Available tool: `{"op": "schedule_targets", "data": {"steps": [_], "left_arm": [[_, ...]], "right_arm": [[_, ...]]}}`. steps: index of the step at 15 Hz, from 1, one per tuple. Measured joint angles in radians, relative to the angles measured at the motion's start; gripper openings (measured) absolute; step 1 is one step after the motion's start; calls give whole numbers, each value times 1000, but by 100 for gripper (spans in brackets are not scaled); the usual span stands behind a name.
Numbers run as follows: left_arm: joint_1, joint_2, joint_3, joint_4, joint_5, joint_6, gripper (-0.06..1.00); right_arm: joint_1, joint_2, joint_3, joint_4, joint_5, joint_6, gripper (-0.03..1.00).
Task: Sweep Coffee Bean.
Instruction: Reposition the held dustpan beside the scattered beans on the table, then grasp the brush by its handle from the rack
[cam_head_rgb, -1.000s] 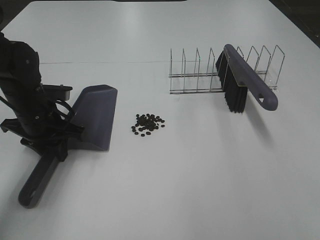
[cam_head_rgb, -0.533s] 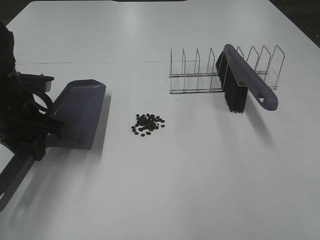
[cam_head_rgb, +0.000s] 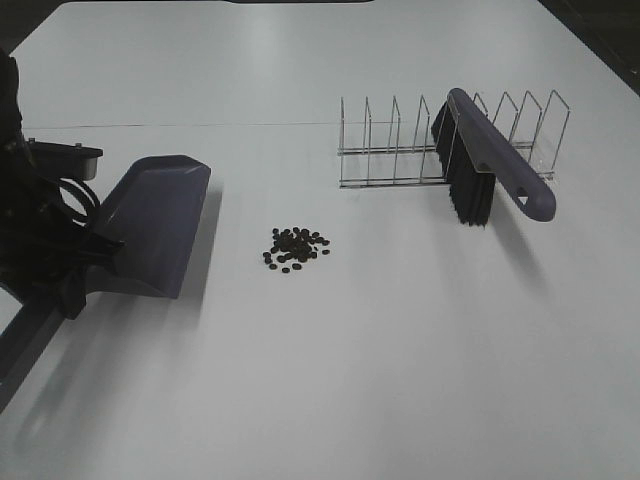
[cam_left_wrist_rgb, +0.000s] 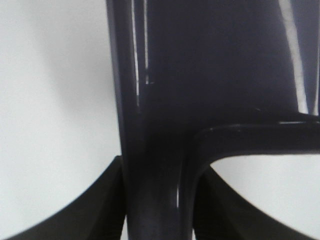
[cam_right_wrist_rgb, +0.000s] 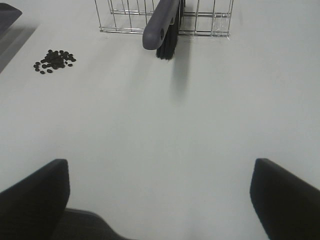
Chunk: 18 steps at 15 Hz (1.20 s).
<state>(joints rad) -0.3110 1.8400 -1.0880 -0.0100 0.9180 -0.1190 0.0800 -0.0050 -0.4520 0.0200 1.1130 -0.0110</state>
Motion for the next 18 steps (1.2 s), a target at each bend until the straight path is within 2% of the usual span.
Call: {"op": "schedule_targets", "data": {"steps": [9,13,18], "left_arm": [[0,0,0,0,-21,0,32],[0,0,0,0,-21,1,32],[0,0,0,-3,-18,1,32]], "right_arm": [[0,44,-35,2,9,3,89],[0,468,-219,98,102,-41,89],[0,1143,-574,116,112,-54,89]]}}
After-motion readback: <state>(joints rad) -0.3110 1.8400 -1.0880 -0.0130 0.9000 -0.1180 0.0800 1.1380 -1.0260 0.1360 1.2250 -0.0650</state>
